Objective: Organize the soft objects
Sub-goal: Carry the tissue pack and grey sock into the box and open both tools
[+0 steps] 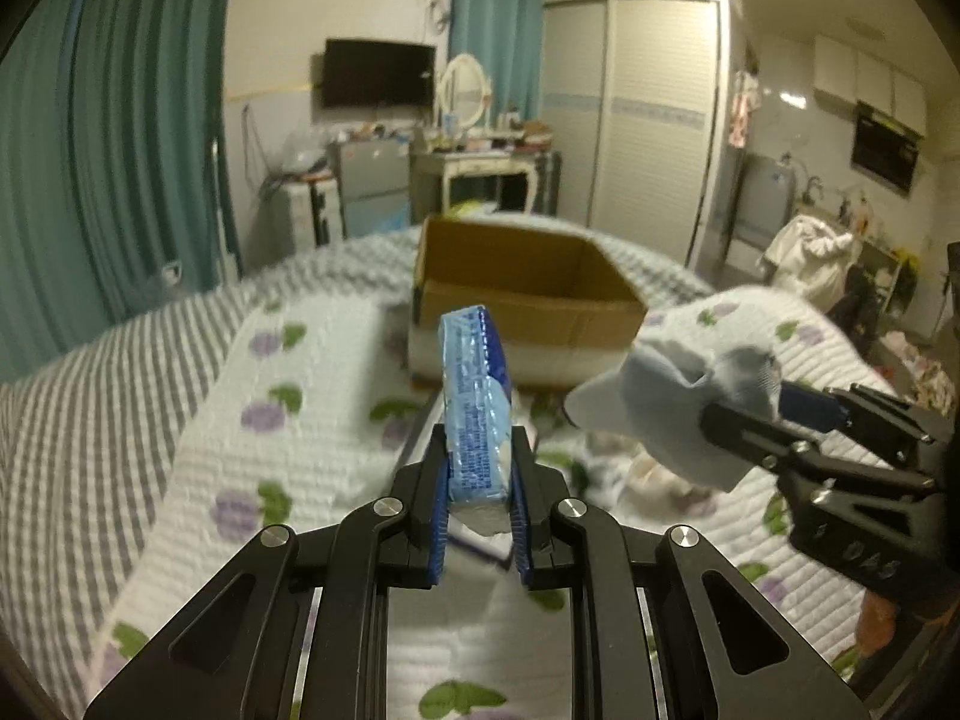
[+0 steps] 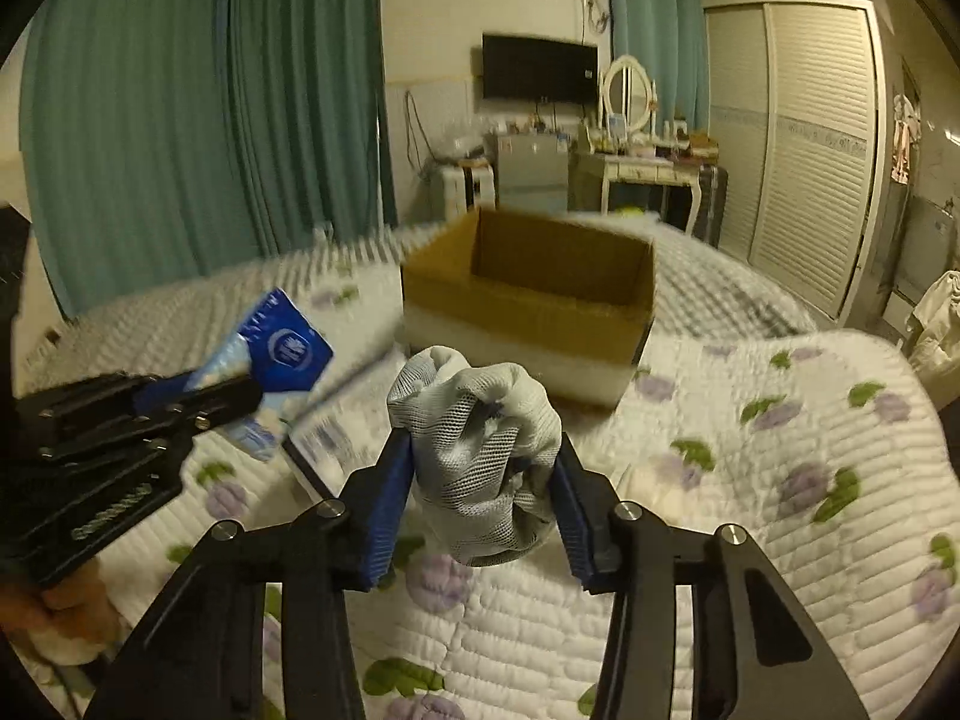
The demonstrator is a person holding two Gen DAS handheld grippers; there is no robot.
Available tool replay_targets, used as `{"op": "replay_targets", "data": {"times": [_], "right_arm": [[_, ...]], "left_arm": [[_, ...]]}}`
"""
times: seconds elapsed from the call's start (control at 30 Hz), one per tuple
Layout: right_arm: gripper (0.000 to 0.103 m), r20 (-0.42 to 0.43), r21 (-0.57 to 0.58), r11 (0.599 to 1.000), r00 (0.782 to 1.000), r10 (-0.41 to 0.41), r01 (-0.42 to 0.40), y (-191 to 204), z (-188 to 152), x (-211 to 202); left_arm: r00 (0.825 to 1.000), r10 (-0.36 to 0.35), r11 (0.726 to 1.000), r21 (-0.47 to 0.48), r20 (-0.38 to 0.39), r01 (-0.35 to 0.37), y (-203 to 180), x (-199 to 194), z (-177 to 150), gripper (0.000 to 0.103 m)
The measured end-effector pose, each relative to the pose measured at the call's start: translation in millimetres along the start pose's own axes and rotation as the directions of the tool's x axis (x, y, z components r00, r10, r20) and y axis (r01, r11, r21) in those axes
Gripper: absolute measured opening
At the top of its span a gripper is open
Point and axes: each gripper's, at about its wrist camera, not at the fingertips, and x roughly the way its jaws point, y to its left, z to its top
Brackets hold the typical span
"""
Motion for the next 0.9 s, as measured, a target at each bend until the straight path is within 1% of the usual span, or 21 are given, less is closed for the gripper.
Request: {"op": "replay_targets", "data": {"times": [0.07, 0.2, 0.3, 0.4, 0.47, 0.53, 0.63, 0.77, 0.9], "right_arm": [[0.044, 0.033, 0.011, 1.0, 0.999, 0.017, -0.017, -7.8, 16.2, -11.0], [0.042, 0.086, 0.007, 1.0, 0.996, 0.029, -0.03, -21.9, 51.7, -20.6], [0.041, 0.122, -0.011, 1.0, 0.992, 0.015, -0.014, -30.2, 80.4, -17.0], [0.041, 0.141, -0.011, 1.0, 0.99, 0.007, -0.005, -39.4, 107.6, -2.6], [0.041, 0.146, -0.005, 1.0, 0.989, 0.008, -0.007, -45.1, 124.0, 11.8], [0.041, 0.143, 0.01, 0.999, 0.989, 0.03, -0.032, -53.6, 138.9, 33.7], [0.041, 0.116, 0.024, 0.999, 0.993, 0.035, -0.038, -64.2, 151.9, 68.8], [0.041, 0.061, 0.03, 1.0, 0.998, -0.006, 0.004, -78.4, 154.5, 118.4], [0.041, -0.009, 0.076, 0.997, 1.0, -0.004, 0.005, -98.1, 139.1, 163.4]], "left_arm": [[1.0, -0.013, 1.0, 0.017, 0.016, 0.013, -3.9, -1.2, 16.8, 0.016], [0.998, -0.013, 0.998, 0.059, 0.053, 0.01, -10.9, 4.6, 49.5, 0.016], [0.997, -0.033, 0.997, 0.07, 0.067, 0.028, -13.5, 19.6, 75.1, 0.016], [0.995, -0.074, 0.996, 0.058, 0.065, 0.07, -13.7, 43.2, 99.0, 0.016], [0.996, -0.069, 0.996, 0.065, 0.063, 0.065, -15.7, 63.7, 113.0, 0.016], [0.997, -0.063, 0.996, 0.068, 0.052, 0.059, -16.7, 85.2, 124.1, 0.016], [0.998, -0.064, 0.996, 0.057, 0.017, 0.063, -15.2, 123.3, 135.0, 0.016], [0.999, -0.04, 0.996, 0.074, -0.028, 0.042, -15.1, 165.0, 132.8, 0.016], [0.996, -0.023, 0.996, 0.085, -0.087, 0.03, -12.4, 201.4, 120.8, 0.016]]}}
